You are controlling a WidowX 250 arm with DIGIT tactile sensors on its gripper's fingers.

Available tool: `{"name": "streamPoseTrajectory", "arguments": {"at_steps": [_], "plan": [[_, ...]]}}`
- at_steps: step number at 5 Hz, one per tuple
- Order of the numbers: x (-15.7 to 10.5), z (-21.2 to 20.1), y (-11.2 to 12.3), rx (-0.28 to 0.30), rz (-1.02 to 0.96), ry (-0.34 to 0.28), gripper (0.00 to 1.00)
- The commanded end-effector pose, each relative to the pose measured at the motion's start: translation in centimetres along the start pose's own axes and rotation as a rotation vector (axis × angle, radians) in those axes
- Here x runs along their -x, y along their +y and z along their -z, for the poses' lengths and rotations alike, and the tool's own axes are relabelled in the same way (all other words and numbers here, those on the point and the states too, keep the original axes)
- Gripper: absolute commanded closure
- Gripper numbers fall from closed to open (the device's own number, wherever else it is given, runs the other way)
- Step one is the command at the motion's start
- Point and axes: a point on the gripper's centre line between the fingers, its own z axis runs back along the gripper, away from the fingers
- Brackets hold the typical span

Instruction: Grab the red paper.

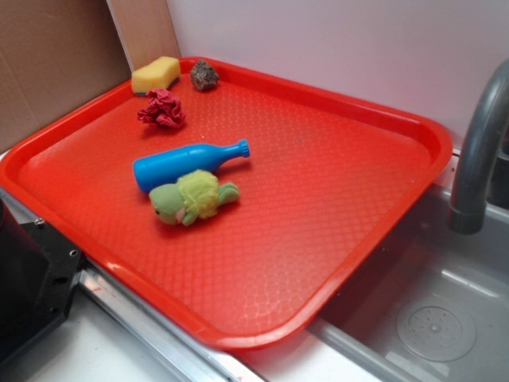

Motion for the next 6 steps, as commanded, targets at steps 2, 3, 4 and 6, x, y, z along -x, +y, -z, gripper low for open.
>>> {"name": "streamPoseTrajectory", "arguments": {"at_steps": [2, 3, 4, 6], "plan": [[-2.6, 3.0, 2.3, 0.004, -0.087, -0.005, 0.0], [-3.4, 4.6, 5.9, 0.029, -0.212, -0.061, 0.0], [-6.8, 8.3, 7.2, -0.034, -0.234, -0.114, 0.0], [-12.4, 16.7, 8.9, -0.103, -0.097, -0.126, 0.0]]}}
